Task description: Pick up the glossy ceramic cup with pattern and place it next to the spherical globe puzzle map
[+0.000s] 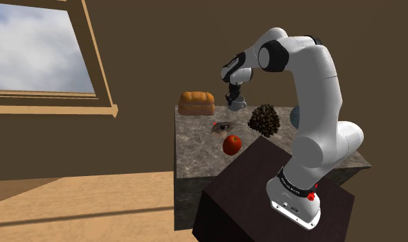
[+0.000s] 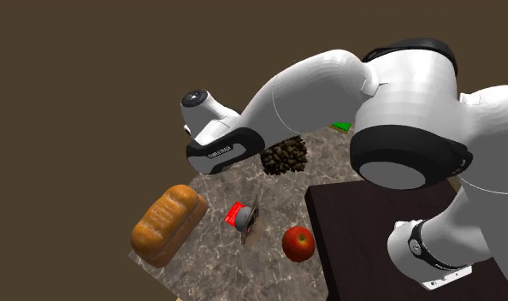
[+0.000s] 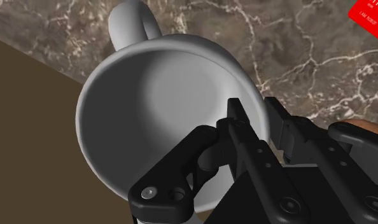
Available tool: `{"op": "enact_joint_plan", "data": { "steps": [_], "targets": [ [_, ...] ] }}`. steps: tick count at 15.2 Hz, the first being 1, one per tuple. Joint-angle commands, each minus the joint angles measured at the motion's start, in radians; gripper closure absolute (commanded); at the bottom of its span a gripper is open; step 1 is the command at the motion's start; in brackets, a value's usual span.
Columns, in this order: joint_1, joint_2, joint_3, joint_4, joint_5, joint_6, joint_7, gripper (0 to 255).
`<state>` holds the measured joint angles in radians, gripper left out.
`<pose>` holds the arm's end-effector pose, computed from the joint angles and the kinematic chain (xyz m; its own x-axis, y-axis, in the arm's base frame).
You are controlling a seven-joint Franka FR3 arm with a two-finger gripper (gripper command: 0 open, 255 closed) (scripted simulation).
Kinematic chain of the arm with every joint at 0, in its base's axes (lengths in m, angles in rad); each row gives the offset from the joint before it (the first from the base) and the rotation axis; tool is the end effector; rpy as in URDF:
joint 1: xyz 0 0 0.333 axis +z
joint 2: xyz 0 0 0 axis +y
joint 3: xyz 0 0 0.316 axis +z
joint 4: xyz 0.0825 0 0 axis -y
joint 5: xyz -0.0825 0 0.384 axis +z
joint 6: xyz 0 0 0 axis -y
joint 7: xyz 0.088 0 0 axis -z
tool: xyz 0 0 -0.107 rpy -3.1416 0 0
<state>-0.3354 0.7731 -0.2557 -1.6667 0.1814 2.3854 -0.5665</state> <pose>0.5720 -0.3609 0.1636 0.9946 -0.0916 -0.0489 -0.0899 -0.9953 0.0363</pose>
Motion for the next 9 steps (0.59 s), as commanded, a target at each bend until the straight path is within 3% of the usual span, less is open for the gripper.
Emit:
{"op": "enact_joint_plan", "data": {
  "steps": [1,9],
  "targets": [
    [0.001,-0.018,-0.004,0.0,-0.004,-0.018,0.0,255],
    [0.014,-0.094,-0.021,-0.01,-0.022,-0.083,0.007,255]
  ]
}}
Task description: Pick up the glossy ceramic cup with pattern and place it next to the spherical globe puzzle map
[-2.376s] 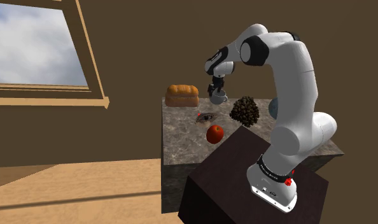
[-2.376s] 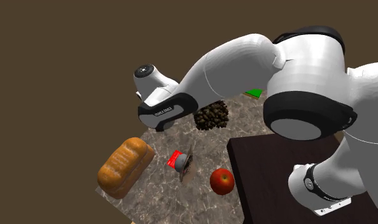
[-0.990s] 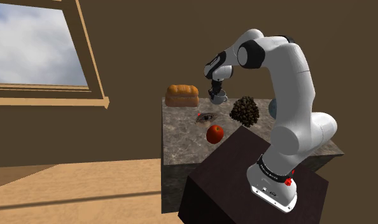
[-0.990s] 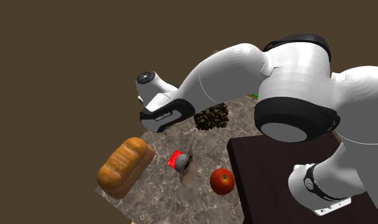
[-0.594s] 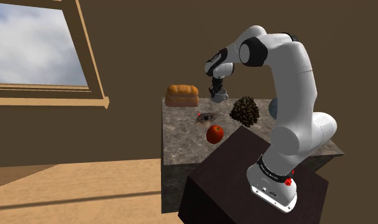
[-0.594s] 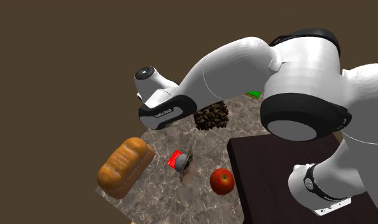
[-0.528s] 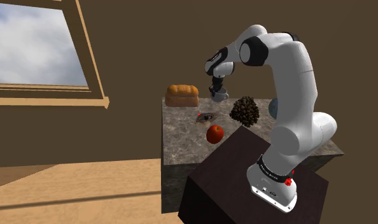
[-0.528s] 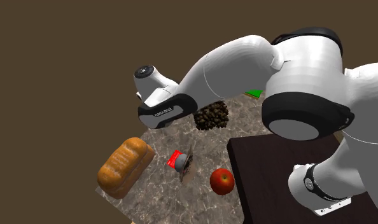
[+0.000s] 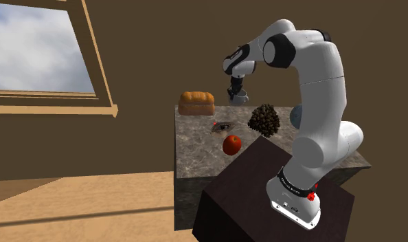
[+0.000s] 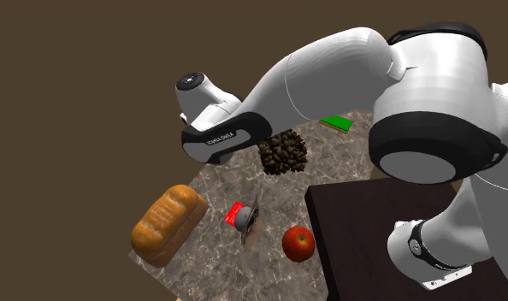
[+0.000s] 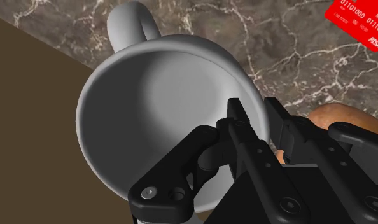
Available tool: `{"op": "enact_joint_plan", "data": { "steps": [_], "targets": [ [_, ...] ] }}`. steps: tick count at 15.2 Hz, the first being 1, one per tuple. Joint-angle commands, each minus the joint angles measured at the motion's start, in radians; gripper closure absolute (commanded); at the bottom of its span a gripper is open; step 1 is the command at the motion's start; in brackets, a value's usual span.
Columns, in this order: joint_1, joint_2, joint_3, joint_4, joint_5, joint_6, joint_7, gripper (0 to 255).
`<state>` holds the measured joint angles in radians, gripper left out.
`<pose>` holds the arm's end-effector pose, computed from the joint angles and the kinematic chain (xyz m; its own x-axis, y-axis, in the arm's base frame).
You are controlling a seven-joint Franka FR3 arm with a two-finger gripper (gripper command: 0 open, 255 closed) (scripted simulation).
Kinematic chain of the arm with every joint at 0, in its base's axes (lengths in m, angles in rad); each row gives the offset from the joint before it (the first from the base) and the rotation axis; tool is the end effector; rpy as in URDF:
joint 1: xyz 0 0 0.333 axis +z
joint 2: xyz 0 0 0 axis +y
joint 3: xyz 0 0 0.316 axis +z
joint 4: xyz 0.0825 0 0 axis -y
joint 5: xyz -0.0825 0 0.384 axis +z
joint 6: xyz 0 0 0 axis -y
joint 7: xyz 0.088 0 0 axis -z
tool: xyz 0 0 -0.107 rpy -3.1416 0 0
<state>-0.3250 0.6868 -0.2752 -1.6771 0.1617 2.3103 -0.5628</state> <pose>0.5715 -0.3635 0.2119 0.9946 -0.0914 -0.0487 -0.0897 -0.9953 0.0363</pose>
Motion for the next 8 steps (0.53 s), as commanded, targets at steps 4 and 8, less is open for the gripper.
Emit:
{"op": "enact_joint_plan", "data": {
  "steps": [4,8],
  "targets": [
    [0.009,-0.043,-0.009,0.001,-0.012,-0.043,0.007,255],
    [0.014,-0.076,-0.016,0.005,-0.021,-0.08,0.011,255]
  ]
}}
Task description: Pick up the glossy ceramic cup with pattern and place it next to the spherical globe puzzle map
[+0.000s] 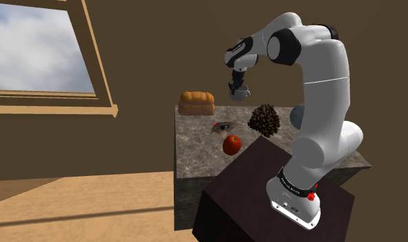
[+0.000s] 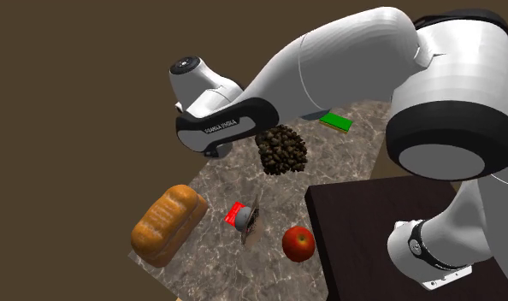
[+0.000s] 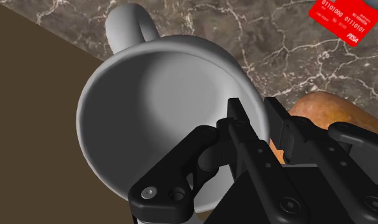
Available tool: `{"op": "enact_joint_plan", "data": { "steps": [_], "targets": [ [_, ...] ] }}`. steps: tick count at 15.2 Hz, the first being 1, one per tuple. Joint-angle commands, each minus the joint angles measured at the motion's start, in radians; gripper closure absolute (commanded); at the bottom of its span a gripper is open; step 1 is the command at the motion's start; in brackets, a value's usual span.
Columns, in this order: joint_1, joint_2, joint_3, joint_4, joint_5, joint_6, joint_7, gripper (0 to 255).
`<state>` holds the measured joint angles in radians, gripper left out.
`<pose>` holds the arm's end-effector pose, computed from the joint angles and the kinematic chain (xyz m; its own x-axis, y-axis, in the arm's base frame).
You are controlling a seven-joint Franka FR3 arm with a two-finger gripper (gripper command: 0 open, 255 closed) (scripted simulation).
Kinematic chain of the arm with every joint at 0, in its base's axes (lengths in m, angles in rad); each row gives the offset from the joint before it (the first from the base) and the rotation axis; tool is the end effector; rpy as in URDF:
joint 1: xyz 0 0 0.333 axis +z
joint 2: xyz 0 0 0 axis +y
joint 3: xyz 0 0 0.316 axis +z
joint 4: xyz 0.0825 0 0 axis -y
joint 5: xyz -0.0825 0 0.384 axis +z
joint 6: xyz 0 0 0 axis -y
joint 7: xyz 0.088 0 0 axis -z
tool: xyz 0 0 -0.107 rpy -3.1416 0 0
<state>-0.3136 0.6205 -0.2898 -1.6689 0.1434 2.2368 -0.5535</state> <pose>0.5731 -0.3632 0.2541 0.9946 -0.0916 -0.0487 -0.0899 -0.9953 0.0364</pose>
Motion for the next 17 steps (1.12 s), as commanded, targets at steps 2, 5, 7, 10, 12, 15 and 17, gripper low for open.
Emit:
{"op": "enact_joint_plan", "data": {
  "steps": [2,5,7,10,12,15,17],
  "targets": [
    [0.005,-0.026,-0.005,0.0,-0.007,-0.025,0.003,255],
    [0.008,-0.049,-0.01,0.007,-0.014,-0.054,0.006,255],
    [0.01,-0.063,-0.013,0.013,-0.018,-0.074,0.008,255],
    [0.012,-0.083,-0.017,0.023,-0.025,-0.105,0.01,255],
    [0.014,-0.096,-0.02,0.032,-0.029,-0.125,0.012,255],
    [0.016,-0.114,-0.023,0.046,-0.035,-0.157,0.014,255],
    [0.017,-0.126,-0.025,0.056,-0.038,-0.178,0.016,255]
  ]
}}
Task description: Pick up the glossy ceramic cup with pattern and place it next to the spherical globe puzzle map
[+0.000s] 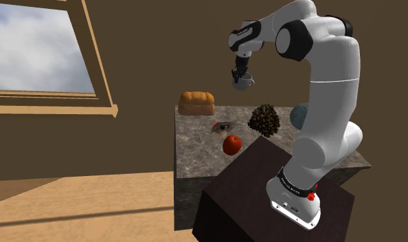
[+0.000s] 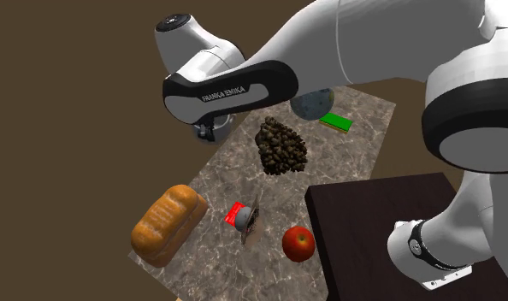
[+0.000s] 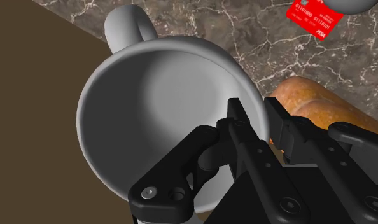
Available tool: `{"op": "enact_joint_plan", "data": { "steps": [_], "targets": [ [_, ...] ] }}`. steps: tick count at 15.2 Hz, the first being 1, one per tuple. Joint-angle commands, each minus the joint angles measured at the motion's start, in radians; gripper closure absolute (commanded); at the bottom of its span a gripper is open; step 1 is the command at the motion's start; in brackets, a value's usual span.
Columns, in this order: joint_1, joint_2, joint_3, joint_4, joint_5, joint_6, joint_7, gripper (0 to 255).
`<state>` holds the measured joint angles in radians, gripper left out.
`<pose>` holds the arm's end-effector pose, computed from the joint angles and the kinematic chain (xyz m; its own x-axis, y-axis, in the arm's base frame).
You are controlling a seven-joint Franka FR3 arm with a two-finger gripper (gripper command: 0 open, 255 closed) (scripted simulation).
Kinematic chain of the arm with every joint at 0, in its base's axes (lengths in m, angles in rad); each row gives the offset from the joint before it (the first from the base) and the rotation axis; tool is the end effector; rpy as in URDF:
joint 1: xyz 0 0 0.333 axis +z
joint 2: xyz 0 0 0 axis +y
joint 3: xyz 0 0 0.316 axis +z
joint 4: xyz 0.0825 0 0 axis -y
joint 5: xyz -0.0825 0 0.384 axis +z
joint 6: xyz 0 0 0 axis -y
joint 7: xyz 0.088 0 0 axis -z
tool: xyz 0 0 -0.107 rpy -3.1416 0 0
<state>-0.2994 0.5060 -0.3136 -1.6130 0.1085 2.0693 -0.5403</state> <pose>0.5731 -0.3637 0.3420 0.9946 -0.0914 -0.0487 -0.0897 -0.9953 0.0362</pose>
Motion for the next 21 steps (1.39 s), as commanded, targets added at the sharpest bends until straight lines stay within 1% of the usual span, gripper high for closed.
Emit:
{"op": "enact_joint_plan", "data": {
  "steps": [1,11,16,21],
  "targets": [
    [0.003,-0.017,-0.003,0.006,-0.005,-0.022,0.003,255],
    [0.006,-0.06,-0.011,0.077,-0.02,-0.133,0.008,255],
    [-0.001,-0.224,-0.045,-0.165,-0.063,-0.049,-0.036,255],
    [-0.021,-0.371,-0.083,-0.359,-0.115,0.01,-0.08,255]
  ]
}}
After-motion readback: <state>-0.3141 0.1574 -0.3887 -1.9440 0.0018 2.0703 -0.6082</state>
